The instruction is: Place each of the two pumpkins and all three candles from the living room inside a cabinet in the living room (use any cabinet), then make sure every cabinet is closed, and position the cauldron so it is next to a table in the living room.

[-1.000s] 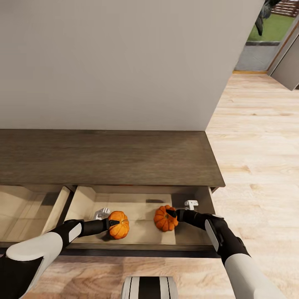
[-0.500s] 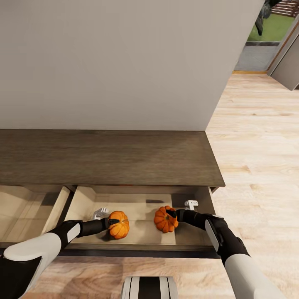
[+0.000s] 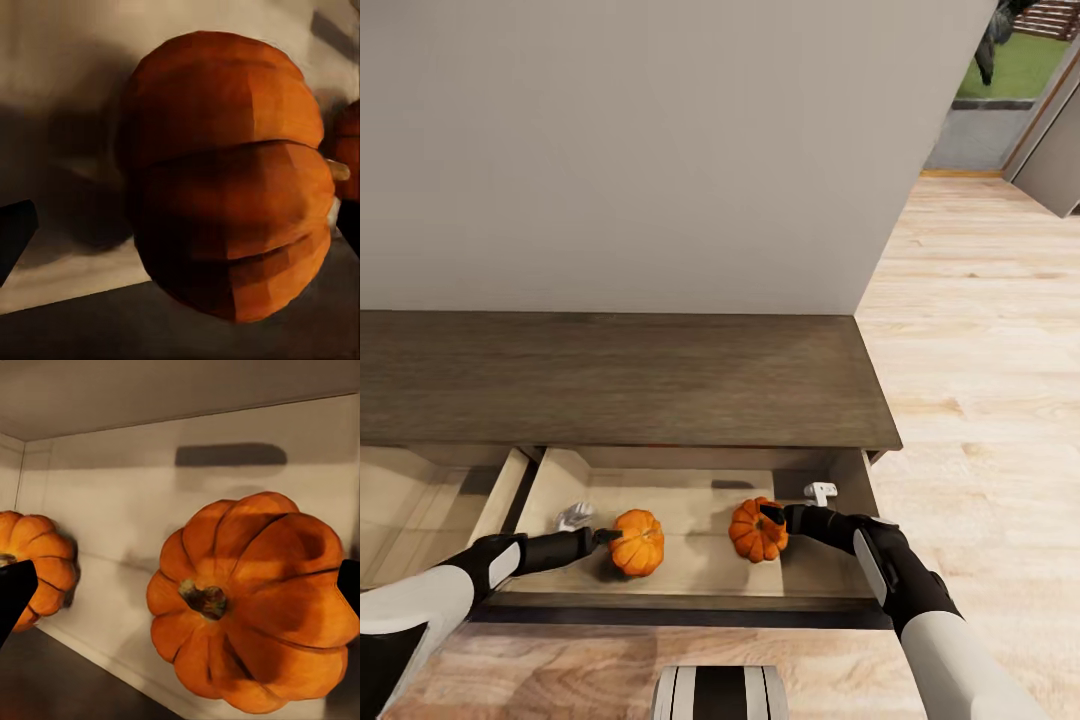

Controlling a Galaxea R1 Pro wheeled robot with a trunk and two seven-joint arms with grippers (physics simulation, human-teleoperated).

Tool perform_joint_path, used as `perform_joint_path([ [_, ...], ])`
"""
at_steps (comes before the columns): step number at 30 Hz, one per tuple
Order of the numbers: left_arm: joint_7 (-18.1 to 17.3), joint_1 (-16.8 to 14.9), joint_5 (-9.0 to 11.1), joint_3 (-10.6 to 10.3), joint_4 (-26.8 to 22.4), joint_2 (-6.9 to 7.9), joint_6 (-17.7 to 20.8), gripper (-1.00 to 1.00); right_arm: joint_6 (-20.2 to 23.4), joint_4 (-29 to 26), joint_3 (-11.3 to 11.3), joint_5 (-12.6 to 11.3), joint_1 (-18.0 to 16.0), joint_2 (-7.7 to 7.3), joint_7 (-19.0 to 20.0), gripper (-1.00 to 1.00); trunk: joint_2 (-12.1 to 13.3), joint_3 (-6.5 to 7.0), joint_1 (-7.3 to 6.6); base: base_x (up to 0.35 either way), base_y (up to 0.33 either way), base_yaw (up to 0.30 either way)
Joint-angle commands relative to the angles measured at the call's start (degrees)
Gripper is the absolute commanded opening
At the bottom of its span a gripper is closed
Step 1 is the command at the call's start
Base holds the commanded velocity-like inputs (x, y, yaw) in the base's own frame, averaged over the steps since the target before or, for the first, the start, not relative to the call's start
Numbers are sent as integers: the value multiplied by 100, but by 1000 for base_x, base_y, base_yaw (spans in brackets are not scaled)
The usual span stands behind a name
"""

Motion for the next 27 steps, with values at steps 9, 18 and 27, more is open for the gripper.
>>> perform_joint_path([
  [9,-635,-229,1,-8,215,101,13,100,-15,28,0,0,0,0,-7,100,0,0,0,0,0,0],
  [18,-774,-605,0,-8,225,63,68,100,-17,35,0,-4,0,0,-7,100,0,0,0,0,0,0],
  [27,-852,-662,-23,-21,159,39,79,100,-8,52,3,-4,0,-2,-9,100,0,0,0,0,0,0],
])
